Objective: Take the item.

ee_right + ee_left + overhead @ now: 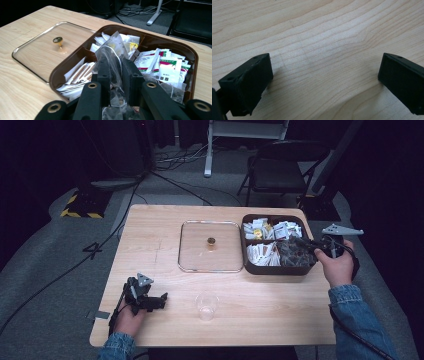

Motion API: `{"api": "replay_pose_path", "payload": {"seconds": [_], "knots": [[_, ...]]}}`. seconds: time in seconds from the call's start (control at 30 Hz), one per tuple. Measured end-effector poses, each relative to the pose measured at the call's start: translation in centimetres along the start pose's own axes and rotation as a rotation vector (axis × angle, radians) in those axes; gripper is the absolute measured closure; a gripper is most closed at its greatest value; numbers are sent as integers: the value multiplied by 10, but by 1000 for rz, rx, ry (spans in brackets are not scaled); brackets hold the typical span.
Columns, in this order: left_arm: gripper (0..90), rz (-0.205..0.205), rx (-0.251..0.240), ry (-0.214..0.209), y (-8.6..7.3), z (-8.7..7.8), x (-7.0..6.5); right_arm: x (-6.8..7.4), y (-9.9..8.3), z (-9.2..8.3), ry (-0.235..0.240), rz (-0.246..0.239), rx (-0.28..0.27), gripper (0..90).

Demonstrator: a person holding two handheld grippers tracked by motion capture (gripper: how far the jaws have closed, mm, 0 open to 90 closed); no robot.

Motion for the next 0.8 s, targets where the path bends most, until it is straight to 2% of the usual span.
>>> {"api": "replay_pose_path", "payload": {"seconds": [0.2, 0.47, 0.8], "knots": [[0, -1, 1, -2, 0, 0, 0, 20, 6, -6, 21, -24, 5, 779], [0, 0, 0, 0, 0, 0, 0, 59, 19, -14, 85, -59, -16, 780], [0, -1, 0, 0, 0, 0, 0, 111, 27, -20, 148, -91, -1, 778]]}}
Point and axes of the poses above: each handheld gripper's, and its own axes: z roughly forward along the jaws, y roughly out of its top, x roughly to its left, the point moved 9 cm from there along z, roughly forward along the jaws, and after that the axes turned 12 degrees about x, right-handed, at the moved point
